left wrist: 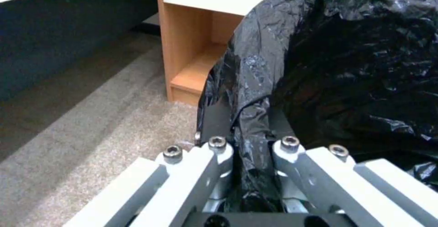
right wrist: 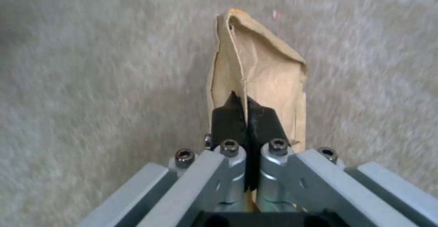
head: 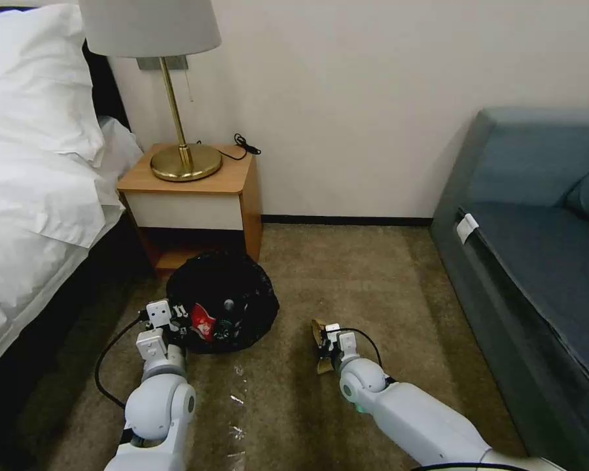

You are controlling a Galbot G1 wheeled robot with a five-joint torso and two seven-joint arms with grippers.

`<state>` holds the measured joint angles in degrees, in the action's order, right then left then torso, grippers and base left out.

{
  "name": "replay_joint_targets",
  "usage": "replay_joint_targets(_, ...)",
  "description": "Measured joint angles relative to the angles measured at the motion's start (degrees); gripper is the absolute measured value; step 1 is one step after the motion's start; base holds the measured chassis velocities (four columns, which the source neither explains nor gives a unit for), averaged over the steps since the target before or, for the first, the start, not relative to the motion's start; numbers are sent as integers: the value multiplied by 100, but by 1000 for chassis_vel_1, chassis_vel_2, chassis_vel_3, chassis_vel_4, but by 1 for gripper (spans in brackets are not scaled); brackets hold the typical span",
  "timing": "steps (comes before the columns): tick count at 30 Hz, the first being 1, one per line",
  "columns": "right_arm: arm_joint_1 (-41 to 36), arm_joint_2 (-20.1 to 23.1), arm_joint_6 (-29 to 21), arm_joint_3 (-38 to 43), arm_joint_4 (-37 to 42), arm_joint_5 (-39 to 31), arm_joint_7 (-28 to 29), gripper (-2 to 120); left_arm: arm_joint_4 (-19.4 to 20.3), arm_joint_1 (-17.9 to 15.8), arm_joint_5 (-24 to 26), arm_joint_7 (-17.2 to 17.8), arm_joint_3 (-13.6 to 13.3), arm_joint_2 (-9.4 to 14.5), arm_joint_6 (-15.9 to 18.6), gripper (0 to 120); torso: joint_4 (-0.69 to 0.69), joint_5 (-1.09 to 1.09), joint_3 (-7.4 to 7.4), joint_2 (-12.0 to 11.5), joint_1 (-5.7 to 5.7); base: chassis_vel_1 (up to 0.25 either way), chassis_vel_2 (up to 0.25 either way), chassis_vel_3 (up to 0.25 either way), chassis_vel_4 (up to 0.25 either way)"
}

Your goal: Pick up the trash bin, then pick up the garbage on the floor and place it into the trash bin.

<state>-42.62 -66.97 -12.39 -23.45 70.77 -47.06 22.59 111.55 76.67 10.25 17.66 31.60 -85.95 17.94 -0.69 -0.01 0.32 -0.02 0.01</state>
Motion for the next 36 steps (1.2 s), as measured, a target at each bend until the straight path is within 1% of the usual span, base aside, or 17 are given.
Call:
replay_joint_targets(11,-26,52,29,271,454,69,126,0,-29,-27,39,-2,19,30,-17,4,0,0,0,0,0,0,0,0,0)
replay_joint_targets(23,-346,207,262,869,818,488,150,0,-15,-93,66,5,5,61,20,4,0,0,0,0,0,0,0,0,0)
replay_joint_targets(25,-388,222,438,1095,970,666,177,0,-9,-81,44,6,-11,45,22,4,-1,1,0,0,0,0,0,0,0)
replay_joint_targets(29,-376,209,595,1244,1157,854,222,0,-10,-65,32,9,-13,40,22,4,0,1,0,0,0,0,0,0,0)
replay_joint_targets(30,-343,188,708,1312,1288,1011,235,0,-28,-62,26,9,-13,34,13,4,-1,0,0,0,0,0,0,0,0)
replay_joint_targets(31,-282,106,922,1362,1476,1258,290,0,-67,-60,10,2,-17,17,-8,4,0,0,0,0,0,0,0,0,0)
replay_joint_targets(33,-257,88,964,1367,1578,1310,316,0,-78,-60,6,1,-19,12,-15,4,0,1,0,0,0,0,0,0,0)
replay_joint_targets(34,-193,67,1017,1364,1813,1364,382,0,-96,-67,-1,1,-24,5,-19,4,1,0,0,0,0,0,0,0,0)
replay_joint_targets(35,-193,67,1017,1364,1813,1364,382,0,-96,-67,-1,1,-24,5,-19,4,1,0,0,0,0,0,0,0,0)
replay_joint_targets(36,-119,56,1047,1319,2053,1381,456,0,-111,-82,-7,1,-38,1,-19,4,0,0,0,0,0,0,0,0,0)
